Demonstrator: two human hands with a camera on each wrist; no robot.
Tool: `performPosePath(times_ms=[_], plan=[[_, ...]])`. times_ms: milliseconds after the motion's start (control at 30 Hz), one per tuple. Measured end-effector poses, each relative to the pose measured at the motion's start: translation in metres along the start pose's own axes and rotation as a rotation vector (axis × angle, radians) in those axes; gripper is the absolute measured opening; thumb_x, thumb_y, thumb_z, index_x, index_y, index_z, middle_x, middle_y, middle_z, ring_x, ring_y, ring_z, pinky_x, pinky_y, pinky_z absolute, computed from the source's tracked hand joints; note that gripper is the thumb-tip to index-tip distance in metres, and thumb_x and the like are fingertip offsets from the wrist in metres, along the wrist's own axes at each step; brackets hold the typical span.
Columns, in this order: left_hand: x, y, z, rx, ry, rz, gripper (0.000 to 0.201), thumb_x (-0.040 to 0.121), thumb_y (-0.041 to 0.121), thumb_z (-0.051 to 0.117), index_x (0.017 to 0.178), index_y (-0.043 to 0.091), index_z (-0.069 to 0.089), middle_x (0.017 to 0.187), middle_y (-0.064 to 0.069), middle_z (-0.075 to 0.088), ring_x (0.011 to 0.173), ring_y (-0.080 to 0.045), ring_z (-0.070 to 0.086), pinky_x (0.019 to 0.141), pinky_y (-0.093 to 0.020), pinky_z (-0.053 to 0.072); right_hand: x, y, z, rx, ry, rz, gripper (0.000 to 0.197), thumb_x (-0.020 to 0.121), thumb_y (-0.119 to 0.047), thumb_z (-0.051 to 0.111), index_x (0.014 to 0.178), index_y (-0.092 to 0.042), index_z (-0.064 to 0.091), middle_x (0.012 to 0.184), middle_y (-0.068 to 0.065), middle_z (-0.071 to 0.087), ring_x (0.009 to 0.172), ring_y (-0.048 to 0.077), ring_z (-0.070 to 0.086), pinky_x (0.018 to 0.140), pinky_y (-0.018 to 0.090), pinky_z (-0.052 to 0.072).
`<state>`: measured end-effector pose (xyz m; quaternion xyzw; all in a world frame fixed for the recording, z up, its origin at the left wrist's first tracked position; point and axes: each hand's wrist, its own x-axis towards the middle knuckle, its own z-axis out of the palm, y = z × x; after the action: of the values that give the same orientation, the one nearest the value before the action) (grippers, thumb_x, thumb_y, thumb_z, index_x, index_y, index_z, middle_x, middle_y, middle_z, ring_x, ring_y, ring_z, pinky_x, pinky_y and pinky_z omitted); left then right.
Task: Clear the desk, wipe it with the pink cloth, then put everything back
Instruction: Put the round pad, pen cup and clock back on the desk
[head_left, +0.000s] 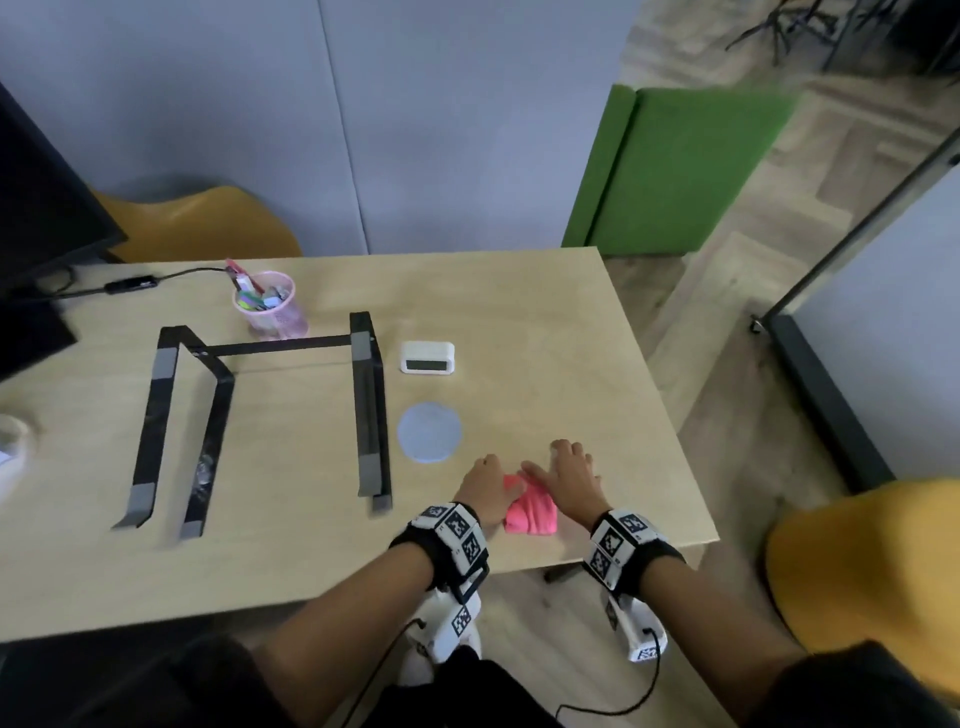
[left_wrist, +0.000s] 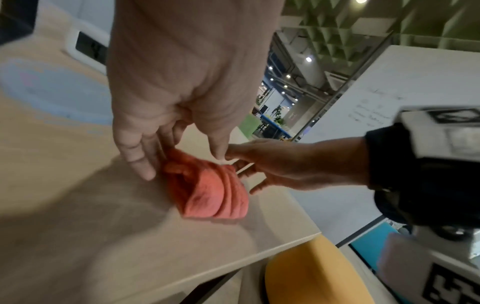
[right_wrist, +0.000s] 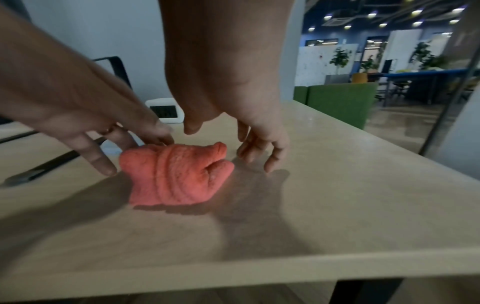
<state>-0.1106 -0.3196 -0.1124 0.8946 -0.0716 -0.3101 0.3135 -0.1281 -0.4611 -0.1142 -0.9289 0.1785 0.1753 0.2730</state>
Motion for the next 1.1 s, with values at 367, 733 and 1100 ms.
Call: performPosePath(times_ms=[367,733,1100], plan=[[-0.005,-0.012,0.026,-0.188,0.019,0.026,0.006,0.086,0.003,0.054,0.09,0.007,0.051,0.089,-0.011,0.053,0.084,-0.028,0.054,0.081,-0.04,0.051,-0.027,0.021,0.017,0.187,0.022,0.055,0.019,0.088,-0.02,0.06,0.072,-0.017,0.052,0.086,0.005,0.054,0.081,0.019,0.051,0.055,0.013,0.031],[0.008,0.09,0.055,-0.301,-0.028,0.143,0.031,0.088,0.001,0.048,0.111,0.015,0.031,0.1,-0.013,0.053,0.082,-0.027,0.056,0.072,-0.036,0.046,-0.015,0.095,-0.062,0.34,0.289,0.144,0.027,0.082,-0.025,0.069,0.103,-0.013,0.059,0.104,0.01,0.062,0.094,0.025,0.059,0.081,0.036,0.05],[0.024,0.104,0.089,0.006,-0.249,0.184,0.035,0.097,0.013,0.04,0.128,0.006,0.055,0.136,-0.021,0.032,0.121,-0.037,0.047,0.11,-0.034,0.033,-0.024,0.121,-0.052,0.302,0.248,0.241,0.049,0.084,-0.02,0.066,0.127,-0.013,0.046,0.126,0.015,0.046,0.111,0.032,0.051,0.098,0.043,0.047]])
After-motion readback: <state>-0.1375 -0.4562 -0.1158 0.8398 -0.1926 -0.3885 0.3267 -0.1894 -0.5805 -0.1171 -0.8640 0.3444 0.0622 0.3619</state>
